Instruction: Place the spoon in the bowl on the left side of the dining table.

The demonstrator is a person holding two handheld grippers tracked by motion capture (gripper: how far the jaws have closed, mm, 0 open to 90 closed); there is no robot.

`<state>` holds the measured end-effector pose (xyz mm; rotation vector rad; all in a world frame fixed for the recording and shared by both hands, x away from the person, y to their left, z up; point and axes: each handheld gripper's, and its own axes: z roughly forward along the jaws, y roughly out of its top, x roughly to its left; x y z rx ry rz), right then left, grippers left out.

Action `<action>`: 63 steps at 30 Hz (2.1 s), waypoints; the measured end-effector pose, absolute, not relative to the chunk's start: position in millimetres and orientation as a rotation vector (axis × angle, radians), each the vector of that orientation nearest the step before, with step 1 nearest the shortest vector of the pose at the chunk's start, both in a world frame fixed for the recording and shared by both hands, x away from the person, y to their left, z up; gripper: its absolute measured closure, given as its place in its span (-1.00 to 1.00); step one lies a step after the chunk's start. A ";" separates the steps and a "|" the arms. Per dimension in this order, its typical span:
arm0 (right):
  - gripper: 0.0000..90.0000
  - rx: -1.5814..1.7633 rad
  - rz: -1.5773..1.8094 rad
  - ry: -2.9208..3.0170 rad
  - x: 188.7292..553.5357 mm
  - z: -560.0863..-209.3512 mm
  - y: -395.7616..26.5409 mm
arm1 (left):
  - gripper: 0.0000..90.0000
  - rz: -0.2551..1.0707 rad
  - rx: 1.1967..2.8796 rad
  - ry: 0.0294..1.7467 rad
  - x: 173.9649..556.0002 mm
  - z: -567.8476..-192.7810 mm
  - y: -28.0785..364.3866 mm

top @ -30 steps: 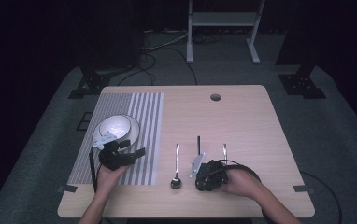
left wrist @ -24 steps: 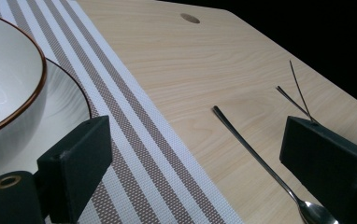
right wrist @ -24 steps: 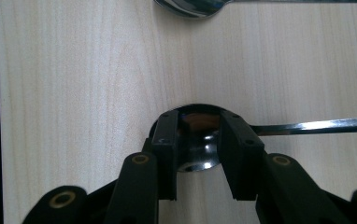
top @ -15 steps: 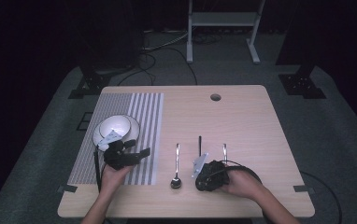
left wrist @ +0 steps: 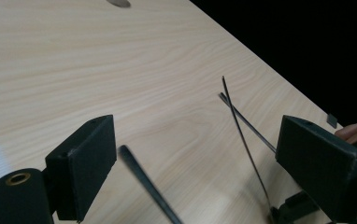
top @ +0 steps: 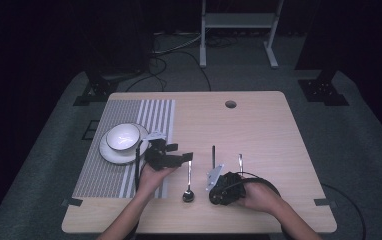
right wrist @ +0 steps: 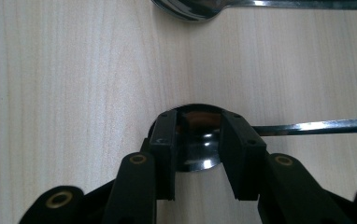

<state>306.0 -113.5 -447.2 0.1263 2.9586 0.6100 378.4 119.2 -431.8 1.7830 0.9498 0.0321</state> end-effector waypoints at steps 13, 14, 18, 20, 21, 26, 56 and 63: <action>0.48 0.112 0.614 2.954 306.2 -447.3 -114.1 | -0.50 -0.039 1.867 0.971 400.0 -436.9 73.1; 0.48 0.114 0.613 2.954 306.1 -447.3 -114.1 | -0.49 -0.039 1.867 0.971 400.0 -436.9 73.1; 0.48 0.112 0.612 2.952 305.7 -447.4 -114.1 | -0.32 -0.093 1.884 0.968 405.7 -441.8 57.6; 0.48 0.109 0.613 2.951 305.9 -447.4 -114.2 | -0.15 -0.095 1.894 0.961 406.4 -442.5 54.7; 0.48 0.109 0.615 2.952 305.9 -447.4 -114.3 | -0.07 -0.108 1.905 0.949 408.2 -444.1 50.0; 0.48 0.112 0.625 2.951 306.0 -447.7 -115.1 | 0.36 -0.125 1.904 0.929 411.7 -446.4 44.1; 0.05 0.473 0.886 2.842 317.6 -446.8 -175.8 | 0.98 -0.242 1.715 0.823 397.1 -429.1 57.6; -0.02 0.626 0.998 2.790 322.8 -443.6 -203.2 | 0.98 -0.149 1.747 0.730 386.3 -398.6 55.0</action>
